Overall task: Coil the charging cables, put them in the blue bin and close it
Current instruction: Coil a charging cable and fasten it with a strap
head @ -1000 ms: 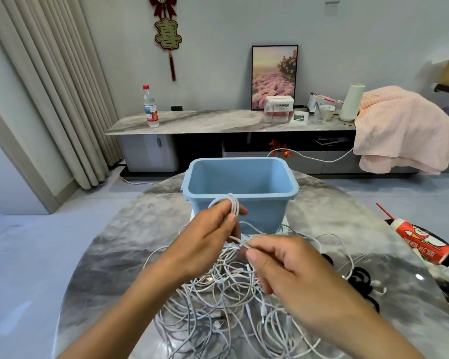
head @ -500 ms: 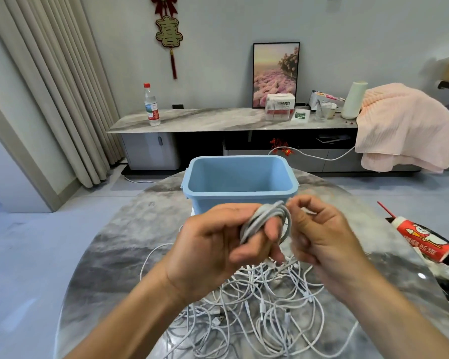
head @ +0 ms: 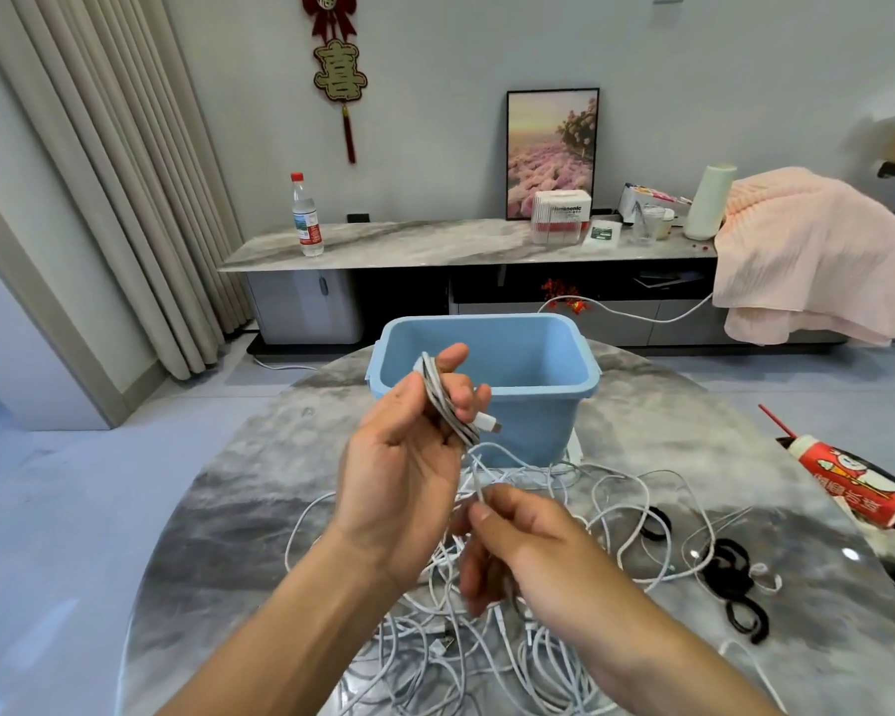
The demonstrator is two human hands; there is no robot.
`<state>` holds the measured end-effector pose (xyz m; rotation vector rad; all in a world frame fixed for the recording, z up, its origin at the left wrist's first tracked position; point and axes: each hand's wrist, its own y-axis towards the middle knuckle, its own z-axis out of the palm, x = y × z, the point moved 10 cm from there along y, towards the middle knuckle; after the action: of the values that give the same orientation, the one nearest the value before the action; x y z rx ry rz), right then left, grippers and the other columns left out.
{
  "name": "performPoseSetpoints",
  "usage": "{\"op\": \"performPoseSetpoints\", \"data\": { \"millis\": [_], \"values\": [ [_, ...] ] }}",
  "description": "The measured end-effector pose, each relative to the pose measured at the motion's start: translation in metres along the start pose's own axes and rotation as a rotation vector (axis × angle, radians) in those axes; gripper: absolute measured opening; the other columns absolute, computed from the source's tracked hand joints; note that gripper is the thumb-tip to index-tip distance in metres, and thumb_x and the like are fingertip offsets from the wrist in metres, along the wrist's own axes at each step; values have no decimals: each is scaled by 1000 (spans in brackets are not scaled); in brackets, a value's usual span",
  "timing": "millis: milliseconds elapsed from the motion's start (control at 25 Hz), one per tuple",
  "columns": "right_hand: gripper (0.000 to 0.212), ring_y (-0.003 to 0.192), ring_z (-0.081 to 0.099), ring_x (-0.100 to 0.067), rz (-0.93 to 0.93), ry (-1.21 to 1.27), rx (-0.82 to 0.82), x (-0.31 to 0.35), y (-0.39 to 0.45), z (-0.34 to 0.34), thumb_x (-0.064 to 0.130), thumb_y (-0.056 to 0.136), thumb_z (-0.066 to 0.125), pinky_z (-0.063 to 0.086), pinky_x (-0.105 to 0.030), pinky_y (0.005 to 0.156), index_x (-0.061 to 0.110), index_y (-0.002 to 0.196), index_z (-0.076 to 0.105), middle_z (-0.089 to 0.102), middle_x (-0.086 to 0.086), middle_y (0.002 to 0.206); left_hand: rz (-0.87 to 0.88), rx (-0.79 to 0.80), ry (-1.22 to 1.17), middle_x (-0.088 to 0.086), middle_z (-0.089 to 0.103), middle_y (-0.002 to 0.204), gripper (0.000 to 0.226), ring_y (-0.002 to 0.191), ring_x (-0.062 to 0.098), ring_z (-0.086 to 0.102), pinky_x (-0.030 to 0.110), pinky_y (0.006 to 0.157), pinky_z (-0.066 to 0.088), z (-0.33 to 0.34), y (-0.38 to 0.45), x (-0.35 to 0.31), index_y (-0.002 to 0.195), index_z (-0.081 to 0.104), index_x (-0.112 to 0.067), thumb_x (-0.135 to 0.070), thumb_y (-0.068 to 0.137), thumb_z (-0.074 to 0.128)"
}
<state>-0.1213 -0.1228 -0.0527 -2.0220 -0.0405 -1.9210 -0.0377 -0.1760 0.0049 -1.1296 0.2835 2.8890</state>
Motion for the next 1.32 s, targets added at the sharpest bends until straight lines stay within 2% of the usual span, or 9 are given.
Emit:
{"op": "performPoseSetpoints", "data": {
  "millis": [160,280,480,680,800,960,1160,1240,1320],
  "values": [
    [22,48,53,-12,70,-194,135,0,-17,12,29,104,44,40,-22,41,23,90,60,64,0,62,296,147,774,-3,61,75,26,73,12,55,21,75,45,9,0,-34,115,58,-5,-20,98,42],
    [34,51,46,-7,-282,-763,-147,47,-28,-20,46,99,46,39,-30,53,20,80,56,54,9,55,393,444,1495,-11,57,79,21,76,7,55,27,70,42,25,-13,-13,109,57,-15,-25,102,40],
    [18,56,54,-8,-773,-894,-320,106,-58,-50,41,89,64,44,-28,52,28,79,71,58,16,60,214,524,1214,10,56,75,24,71,21,55,39,68,49,32,-14,-1,106,61,-12,-22,100,41],
    [28,54,57,-11,-910,-962,-234,109,-72,-35,37,93,62,45,-33,48,18,76,72,62,7,62,-123,103,109,4,41,58,29,55,16,39,33,89,49,-6,9,-12,100,63,3,-14,91,41],
    [38,50,58,-15,-803,-838,-370,101,-57,-66,48,90,59,46,-34,47,16,74,73,66,1,60,-146,182,-338,0,38,61,23,56,13,35,30,88,50,-7,14,-41,101,61,3,-9,90,45],
    [26,58,63,-23,-599,-791,-521,87,-39,-105,39,84,68,52,-40,58,16,73,73,68,-3,62,-130,147,-247,-2,39,61,27,55,11,36,30,85,52,-11,16,-51,102,60,2,-11,95,37],
    [34,48,49,-10,-715,-1015,-225,79,-48,-23,46,92,53,43,-31,47,23,68,61,56,11,53,-53,-19,-238,-1,46,64,18,55,12,45,37,98,51,-28,20,-56,97,59,-3,-14,88,49],
    [30,47,47,-9,-820,-1146,-174,73,-54,8,42,91,49,42,-28,42,23,68,56,54,11,55,0,-29,-24,1,54,66,21,60,13,52,39,98,51,-30,21,-53,99,59,-4,-16,90,45],
    [27,51,53,-11,-852,-1136,-171,76,-57,8,39,92,48,46,-30,42,23,74,62,60,12,61,126,79,507,2,60,68,20,67,17,55,34,81,48,-16,17,-49,103,59,-5,-18,96,45]
  ]
}}
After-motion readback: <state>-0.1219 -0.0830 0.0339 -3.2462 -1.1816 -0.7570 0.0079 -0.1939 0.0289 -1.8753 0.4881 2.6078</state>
